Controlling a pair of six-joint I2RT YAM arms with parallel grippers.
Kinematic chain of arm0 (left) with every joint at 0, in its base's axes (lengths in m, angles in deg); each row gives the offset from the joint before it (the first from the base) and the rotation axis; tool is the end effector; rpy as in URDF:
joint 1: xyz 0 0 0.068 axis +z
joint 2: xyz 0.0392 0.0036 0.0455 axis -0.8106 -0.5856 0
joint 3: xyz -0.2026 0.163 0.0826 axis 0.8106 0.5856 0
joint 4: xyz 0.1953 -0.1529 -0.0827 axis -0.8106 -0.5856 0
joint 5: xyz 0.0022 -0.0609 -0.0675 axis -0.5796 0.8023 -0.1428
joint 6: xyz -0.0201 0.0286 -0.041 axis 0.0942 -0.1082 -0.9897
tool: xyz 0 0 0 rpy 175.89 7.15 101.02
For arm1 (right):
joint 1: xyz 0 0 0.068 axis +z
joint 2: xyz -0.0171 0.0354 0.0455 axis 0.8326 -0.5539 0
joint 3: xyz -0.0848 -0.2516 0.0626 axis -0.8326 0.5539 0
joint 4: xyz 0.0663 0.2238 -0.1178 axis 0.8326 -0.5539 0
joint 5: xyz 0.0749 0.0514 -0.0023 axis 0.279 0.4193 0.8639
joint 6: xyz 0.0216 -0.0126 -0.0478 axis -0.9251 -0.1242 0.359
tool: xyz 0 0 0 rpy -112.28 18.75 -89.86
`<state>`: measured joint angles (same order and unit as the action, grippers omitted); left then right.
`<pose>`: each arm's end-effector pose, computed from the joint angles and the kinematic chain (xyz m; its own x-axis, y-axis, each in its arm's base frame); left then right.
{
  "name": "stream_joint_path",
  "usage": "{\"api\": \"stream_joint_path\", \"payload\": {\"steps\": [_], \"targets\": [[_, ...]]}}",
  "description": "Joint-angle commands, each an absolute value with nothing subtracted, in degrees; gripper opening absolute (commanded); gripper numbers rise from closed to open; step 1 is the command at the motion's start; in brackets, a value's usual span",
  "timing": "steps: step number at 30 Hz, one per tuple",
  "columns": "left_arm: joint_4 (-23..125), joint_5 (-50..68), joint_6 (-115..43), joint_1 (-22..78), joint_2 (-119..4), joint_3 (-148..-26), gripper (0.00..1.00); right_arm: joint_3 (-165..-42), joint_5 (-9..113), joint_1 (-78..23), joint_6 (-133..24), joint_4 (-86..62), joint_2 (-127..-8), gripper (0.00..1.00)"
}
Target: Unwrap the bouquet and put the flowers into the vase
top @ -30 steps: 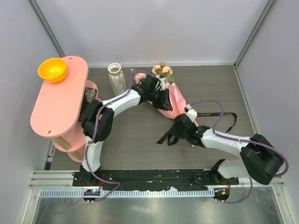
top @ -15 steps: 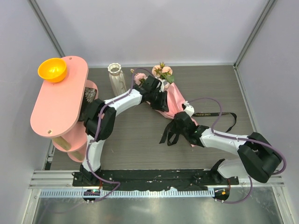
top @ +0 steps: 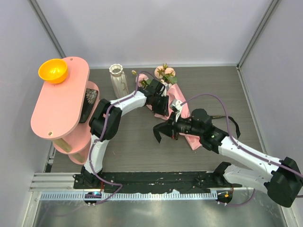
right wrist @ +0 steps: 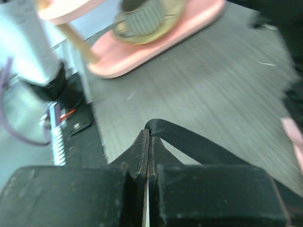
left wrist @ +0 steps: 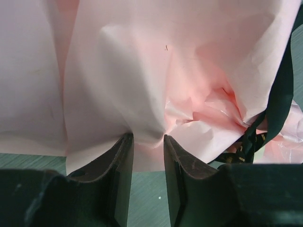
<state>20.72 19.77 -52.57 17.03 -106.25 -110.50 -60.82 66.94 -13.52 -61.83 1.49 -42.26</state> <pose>0.3695 -0.2943 0.1762 -0.9236 0.1434 -0.3556 0.3170 0.8074 -0.4976 0.1568 0.1639 0.2726 -0.3477 -0.0128 -0.9375 -0.8442 0.4394 0.3071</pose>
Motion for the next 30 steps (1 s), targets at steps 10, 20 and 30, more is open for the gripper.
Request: {"api": "stream_joint_path", "payload": {"steps": [10,20,30], "targets": [[20.5,19.0,-51.3,16.9,-106.7,-112.3,0.35,-82.6,83.0,8.4,-45.8,-25.7,-52.4,0.01],[20.8,19.4,-51.3,16.9,-106.5,-111.8,0.35,-90.9,58.0,20.2,-35.5,-38.1,-61.9,0.01],[20.7,19.1,-51.0,16.9,-106.4,-112.0,0.35,-76.3,38.9,19.6,-44.5,-11.7,-52.8,0.01]]}}
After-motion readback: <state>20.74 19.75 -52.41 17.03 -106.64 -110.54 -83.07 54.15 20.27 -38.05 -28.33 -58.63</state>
